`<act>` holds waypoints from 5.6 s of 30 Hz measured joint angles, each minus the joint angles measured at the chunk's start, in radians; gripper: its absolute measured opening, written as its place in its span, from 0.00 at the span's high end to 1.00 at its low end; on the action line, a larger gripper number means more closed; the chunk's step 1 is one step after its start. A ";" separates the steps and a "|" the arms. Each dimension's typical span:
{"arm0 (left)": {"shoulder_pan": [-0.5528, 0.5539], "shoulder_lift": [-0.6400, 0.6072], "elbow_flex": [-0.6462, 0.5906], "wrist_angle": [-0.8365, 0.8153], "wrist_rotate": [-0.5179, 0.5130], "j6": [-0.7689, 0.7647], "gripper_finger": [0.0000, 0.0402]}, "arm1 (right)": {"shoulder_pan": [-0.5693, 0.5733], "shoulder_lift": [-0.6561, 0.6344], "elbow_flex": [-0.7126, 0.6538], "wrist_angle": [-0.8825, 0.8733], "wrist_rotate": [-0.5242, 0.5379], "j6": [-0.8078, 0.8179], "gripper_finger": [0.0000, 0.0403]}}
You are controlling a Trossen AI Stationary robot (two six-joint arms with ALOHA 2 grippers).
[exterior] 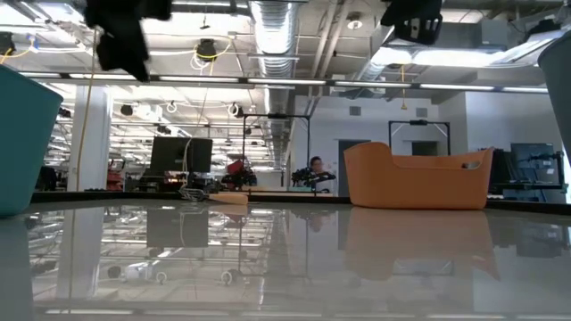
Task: Sort silverware by color (type)
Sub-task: Put the orange fork into the orange bin
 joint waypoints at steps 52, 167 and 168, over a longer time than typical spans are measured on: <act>0.572 1.211 0.759 -0.226 -0.235 1.489 0.56 | -0.032 -0.022 0.002 0.039 0.078 -0.226 0.66; 0.159 0.084 -0.045 0.930 -0.152 0.104 0.70 | -0.072 0.191 0.001 0.506 0.539 -0.442 0.95; 0.159 0.084 -0.045 0.915 -0.142 0.108 0.64 | -0.067 0.171 0.001 0.463 0.535 -0.427 0.95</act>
